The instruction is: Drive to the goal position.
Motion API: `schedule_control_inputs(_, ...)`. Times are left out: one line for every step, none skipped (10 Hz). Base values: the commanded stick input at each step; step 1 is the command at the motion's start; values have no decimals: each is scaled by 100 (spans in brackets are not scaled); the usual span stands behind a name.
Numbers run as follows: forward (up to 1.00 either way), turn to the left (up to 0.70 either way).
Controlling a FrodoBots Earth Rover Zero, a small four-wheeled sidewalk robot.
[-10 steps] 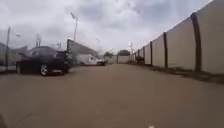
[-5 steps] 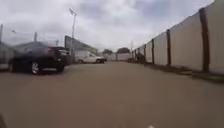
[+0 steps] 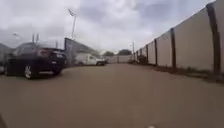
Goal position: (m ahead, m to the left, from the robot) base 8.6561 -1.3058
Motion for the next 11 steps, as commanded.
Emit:
schedule_control_inputs(100,0)
schedule_control_inputs(100,0)
schedule_control_inputs(100,0)
schedule_control_inputs(100,0)
schedule_control_inputs(100,0)
schedule_control_inputs(100,0)
schedule_control_inputs(100,0)
schedule_control_inputs(100,0)
schedule_control_inputs(100,0)
schedule_control_inputs(100,0)
schedule_control_inputs(100,0)
